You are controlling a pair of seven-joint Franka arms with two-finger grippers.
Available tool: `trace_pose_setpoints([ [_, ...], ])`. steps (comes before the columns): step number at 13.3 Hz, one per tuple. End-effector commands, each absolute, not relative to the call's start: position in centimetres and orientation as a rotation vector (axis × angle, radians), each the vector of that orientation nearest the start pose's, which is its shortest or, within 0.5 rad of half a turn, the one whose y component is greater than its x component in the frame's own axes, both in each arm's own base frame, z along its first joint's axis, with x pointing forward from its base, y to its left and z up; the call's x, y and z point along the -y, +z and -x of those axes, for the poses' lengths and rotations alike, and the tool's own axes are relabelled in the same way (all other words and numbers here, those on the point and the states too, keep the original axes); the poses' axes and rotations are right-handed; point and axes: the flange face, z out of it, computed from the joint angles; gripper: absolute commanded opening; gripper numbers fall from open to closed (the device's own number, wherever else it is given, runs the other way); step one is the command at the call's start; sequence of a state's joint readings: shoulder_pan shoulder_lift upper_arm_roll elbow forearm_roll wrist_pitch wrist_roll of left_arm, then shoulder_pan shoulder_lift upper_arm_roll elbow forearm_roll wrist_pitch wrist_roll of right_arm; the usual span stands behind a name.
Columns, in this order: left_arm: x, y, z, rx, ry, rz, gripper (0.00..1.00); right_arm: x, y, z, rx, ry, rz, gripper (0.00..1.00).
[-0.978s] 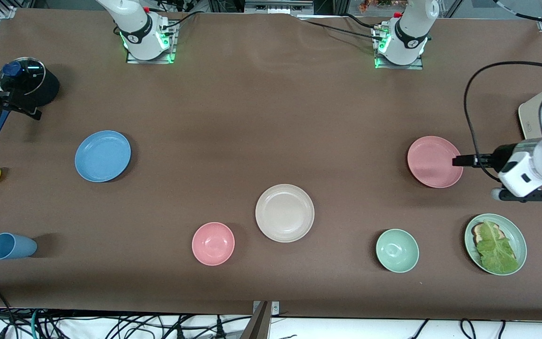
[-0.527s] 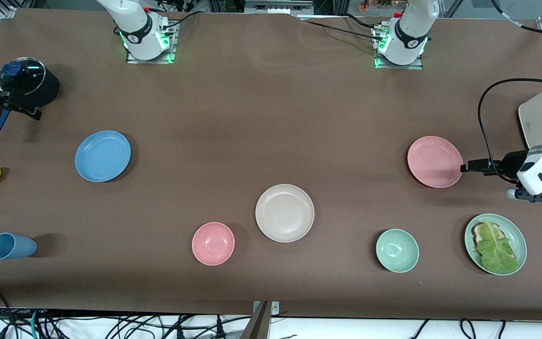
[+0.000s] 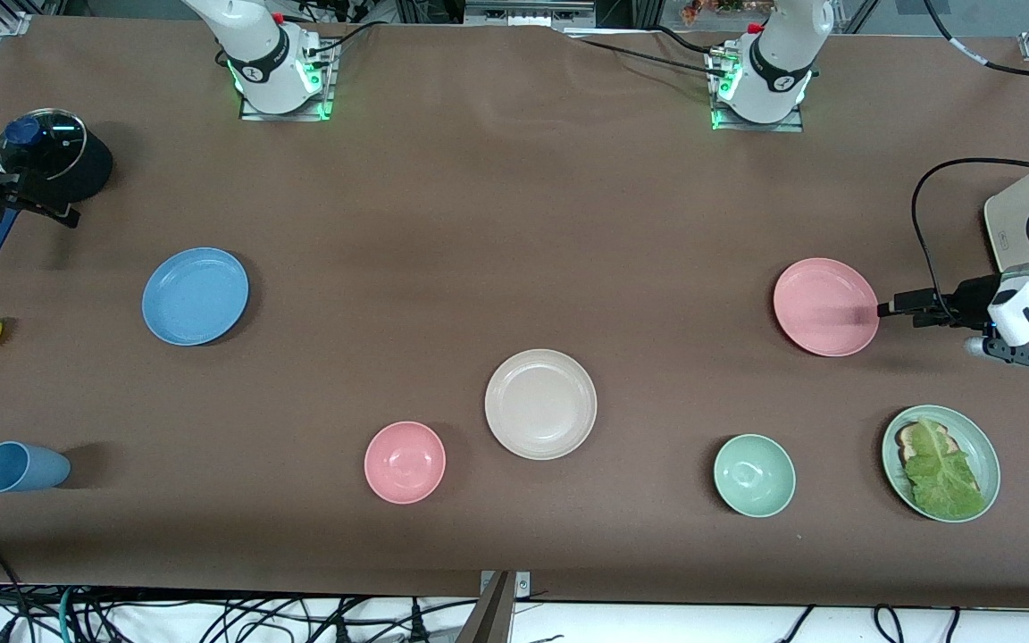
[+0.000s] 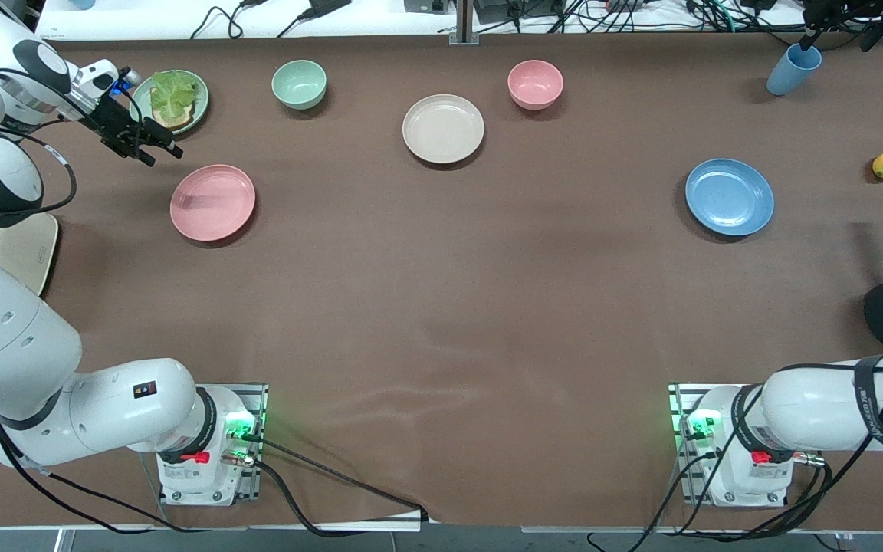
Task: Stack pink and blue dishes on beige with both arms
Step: 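Reach the left gripper to the pink plate rim and grasp it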
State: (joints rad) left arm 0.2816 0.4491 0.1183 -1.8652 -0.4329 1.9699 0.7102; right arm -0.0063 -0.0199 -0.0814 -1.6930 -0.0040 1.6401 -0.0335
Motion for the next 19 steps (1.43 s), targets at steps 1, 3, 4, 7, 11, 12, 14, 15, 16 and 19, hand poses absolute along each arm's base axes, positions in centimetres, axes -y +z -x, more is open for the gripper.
trace_pose_setpoints([
  [1, -21.6, 22.6, -55.9, -0.148, 0.172, 3.636, 1.0, 4.7, 58.7, -54.6, -0.075, 0.047, 3.131, 1.0],
  [3, -22.6, 20.6, -55.4, -0.128, 0.165, 3.668, 1.0, 4.7, 58.6, -54.6, -0.075, 0.05, 3.131, 1.0],
  [4, -22.9, 19.7, -55.2, -0.113, 0.16, 3.683, 1.0, 4.7, 58.6, -54.6, -0.075, 0.05, 3.131, 1.0],
  [7, -23.5, 18.0, -54.9, -0.114, 0.137, 3.68, 1.0, 4.7, 58.6, -54.6, -0.075, 0.05, 3.131, 1.0],
  [11, -23.6, 17.0, -55.0, -0.058, 0.112, 3.694, 0.9, 4.7, 58.7, -54.6, -0.075, 0.047, 3.13, 1.0],
  [12, -23.6, 16.9, -55.0, -0.053, 0.11, 3.695, 0.8, 4.7, 58.6, -54.6, -0.075, 0.052, 3.13, 1.0],
  [14, -23.4, 16.7, -55.1, -0.058, 0.114, 3.695, 0.42, 4.7, 58.6, -54.6, -0.075, 0.05, 3.13, 1.0],
  [15, -23.4, 16.6, -55.1, -0.058, 0.117, 3.695, 0.21, 4.7, 58.6, -54.6, -0.075, 0.05, 3.13, 1.0],
  [16, -23.5, 16.6, -55.1, -0.055, 0.117, 3.694, 0.0, 4.7, 58.6, -54.6, -0.077, 0.05, 3.13, 1.0],
  [19, -23.5, 16.7, -55.0, -0.07, 0.122, 3.692, 0.0, 4.7, 58.6, -54.6, -0.078, 0.05, 3.13, 1.0],
])
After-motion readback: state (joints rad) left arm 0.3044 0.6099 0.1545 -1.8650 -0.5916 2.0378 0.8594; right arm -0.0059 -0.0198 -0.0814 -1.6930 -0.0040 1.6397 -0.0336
